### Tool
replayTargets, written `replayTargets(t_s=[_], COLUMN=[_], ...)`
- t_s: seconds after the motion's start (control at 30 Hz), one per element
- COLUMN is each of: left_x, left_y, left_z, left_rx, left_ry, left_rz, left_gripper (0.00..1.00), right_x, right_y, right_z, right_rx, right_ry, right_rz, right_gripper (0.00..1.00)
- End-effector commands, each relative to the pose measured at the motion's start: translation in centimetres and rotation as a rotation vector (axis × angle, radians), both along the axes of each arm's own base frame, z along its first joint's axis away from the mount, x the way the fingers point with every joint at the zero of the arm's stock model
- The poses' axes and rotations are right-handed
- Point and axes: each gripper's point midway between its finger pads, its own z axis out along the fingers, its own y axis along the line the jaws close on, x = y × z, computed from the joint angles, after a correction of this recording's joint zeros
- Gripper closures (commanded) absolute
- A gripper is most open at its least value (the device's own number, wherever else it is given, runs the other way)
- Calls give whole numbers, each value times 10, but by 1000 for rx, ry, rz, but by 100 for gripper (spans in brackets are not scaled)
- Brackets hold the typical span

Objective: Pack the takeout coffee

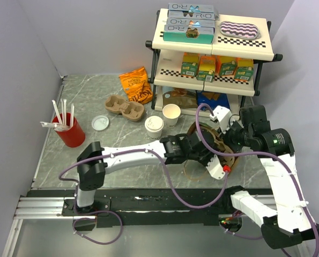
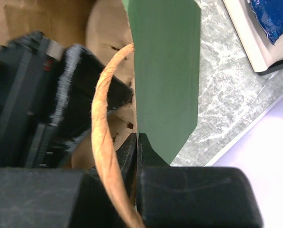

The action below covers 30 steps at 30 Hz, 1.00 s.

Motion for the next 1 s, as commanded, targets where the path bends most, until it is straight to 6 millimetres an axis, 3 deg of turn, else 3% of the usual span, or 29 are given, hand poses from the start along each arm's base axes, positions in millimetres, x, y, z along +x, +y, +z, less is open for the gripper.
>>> replayTargets(t_s=[0.0,0.17,0.4,0.6,0.77,0.97], left_x=[12,17,2,0,24,26], left_y=[-14,-10,12,8,-5,-14], left_z=[10,-3,-20,-32,-31,-18], left_rx=[-26,8,98,138,110,34], left_ry=[-23,10,-12,-10,-57,17], left_rz=[41,66,11,6,125,135], left_gripper=[99,99,99,99,99,99], right_x=[-29,-40,-8,-2,-20,-32], right_y=[9,6,-24,-17,-5,-1], right_z=[0,-8,-3,12,1,-8], right_rx=[38,22,-91,-51,-9,2], right_ry=[78,100,-45,-79,3,26], right_rz=[56,73,-104,-97,-20,23], right_gripper=[100,100,100,100,100,100])
